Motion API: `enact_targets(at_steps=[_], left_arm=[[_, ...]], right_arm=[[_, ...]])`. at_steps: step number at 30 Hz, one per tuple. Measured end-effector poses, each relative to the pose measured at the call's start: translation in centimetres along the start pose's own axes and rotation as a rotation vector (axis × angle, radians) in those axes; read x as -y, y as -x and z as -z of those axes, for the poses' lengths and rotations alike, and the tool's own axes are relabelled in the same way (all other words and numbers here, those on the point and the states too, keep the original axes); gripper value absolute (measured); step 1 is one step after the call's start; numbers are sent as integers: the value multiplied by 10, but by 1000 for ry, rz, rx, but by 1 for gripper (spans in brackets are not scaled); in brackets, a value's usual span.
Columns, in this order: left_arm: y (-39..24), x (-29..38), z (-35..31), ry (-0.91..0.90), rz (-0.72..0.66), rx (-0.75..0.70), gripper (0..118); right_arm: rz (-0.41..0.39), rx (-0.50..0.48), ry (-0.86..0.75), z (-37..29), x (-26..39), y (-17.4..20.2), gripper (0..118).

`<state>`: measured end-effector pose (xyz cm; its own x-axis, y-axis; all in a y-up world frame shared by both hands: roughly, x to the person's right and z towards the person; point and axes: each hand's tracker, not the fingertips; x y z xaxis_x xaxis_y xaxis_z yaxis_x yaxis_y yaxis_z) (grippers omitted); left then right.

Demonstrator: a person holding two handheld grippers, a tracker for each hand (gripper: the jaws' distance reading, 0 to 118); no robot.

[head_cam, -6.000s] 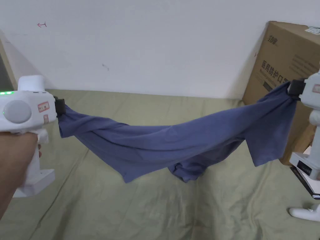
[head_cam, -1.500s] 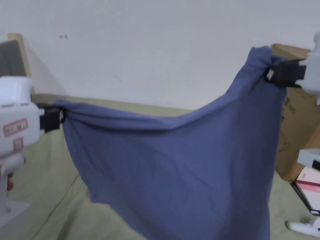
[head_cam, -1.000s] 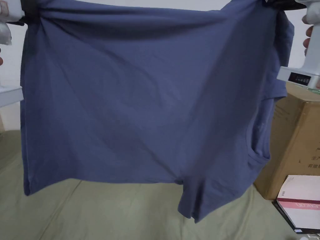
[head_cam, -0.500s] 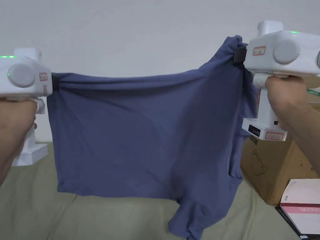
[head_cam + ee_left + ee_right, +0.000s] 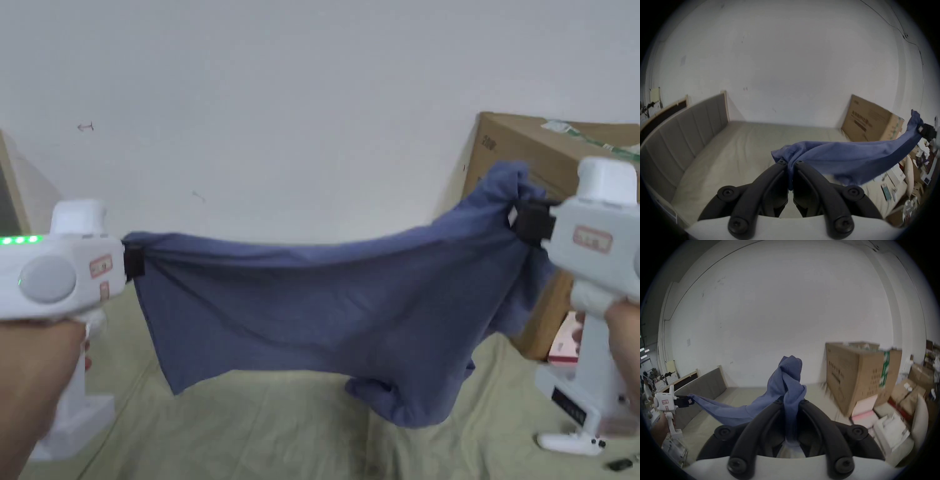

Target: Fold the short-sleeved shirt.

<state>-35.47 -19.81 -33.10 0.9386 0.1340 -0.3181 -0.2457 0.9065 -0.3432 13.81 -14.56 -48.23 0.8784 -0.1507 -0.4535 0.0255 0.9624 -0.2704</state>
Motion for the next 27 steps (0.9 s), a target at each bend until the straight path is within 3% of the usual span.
enact_targets(at_steps=[4, 10, 13, 16, 17, 18, 19, 20, 21, 22, 24, 27], left_arm=[[10, 115, -48, 129, -39, 22, 3], [31, 289, -70, 500, -33, -35, 3], [47, 340, -58, 636, -57, -84, 3], [50, 347, -58, 593, -95, -73, 3], [50, 344, -59, 571, -102, -70, 4], [50, 338, -62, 547, -90, -70, 13], [40, 332, -70, 503, -62, -69, 60], [36, 325, -77, 472, -39, -73, 101], [31, 319, -87, 439, -23, -73, 118], [25, 310, -102, 358, -13, -51, 116], [5, 294, -142, 154, 19, 0, 114], [-22, 284, -190, -82, 148, -1, 115]], right_arm=[[27, -1, 172, -49, 114, -7, 10], [183, 93, 533, -78, 307, -15, 10], [272, 163, 690, -78, 361, -14, 10], [290, 180, 695, -78, 372, -16, 12], [287, 181, 693, -78, 371, -16, 17], [281, 177, 687, -78, 368, -17, 40], [277, 171, 678, -80, 363, -17, 92], [280, 157, 664, -87, 356, -18, 117], [280, 127, 631, -93, 347, -16, 117], [290, 120, 500, -103, 333, -11, 117], [192, 63, 433, -126, 311, 1, 117], [41, -2, 97, -173, 285, 24, 116]])
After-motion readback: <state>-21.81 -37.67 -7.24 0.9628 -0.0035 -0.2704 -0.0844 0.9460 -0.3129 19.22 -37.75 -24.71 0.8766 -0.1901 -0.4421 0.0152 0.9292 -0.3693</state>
